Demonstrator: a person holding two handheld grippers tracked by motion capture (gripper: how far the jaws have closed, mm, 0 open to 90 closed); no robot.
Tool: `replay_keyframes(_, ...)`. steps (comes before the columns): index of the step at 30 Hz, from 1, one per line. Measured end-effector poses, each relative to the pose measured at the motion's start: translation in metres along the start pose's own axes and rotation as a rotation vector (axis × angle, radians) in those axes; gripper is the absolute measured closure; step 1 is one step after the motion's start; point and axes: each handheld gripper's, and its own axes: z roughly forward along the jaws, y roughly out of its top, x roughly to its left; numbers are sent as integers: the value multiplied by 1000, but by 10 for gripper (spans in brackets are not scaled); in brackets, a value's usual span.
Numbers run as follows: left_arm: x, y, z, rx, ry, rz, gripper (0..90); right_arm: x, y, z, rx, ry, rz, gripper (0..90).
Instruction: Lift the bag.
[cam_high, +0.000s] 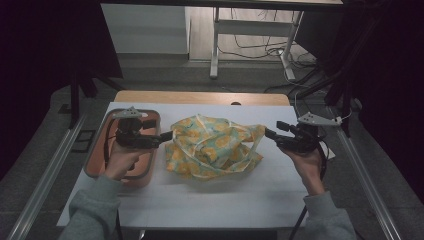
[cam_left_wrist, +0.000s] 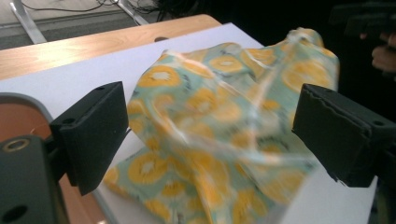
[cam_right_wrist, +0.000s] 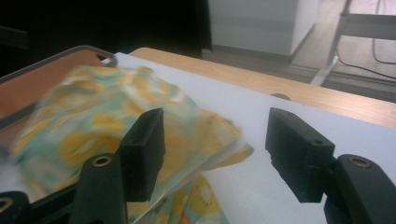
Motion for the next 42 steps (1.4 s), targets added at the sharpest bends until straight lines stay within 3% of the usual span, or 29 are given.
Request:
replay_keyframes(6,-13,-15,-7,60,3,73,191,5,-12,-12,18,36,-51,359)
replay_keyframes(11,-16,-34,-7,102,9,71,199,13,-31,-14,40,37,-84,359)
replay_keyframes(18,-21,-66,-17,100,11,42,206,16,-63,-16,86,29,-112,361)
replay_keyframes(27,-27,-99,-28,141,85,98,229,14,-96,-22,120,35,-129,359)
replay_keyframes(34,-24,-107,-28,138,77,74,232,16,-108,-19,129,49,-125,360)
replay_keyframes(42,-26,-106,-25,139,83,86,232,18,-108,-18,131,44,-146,368)
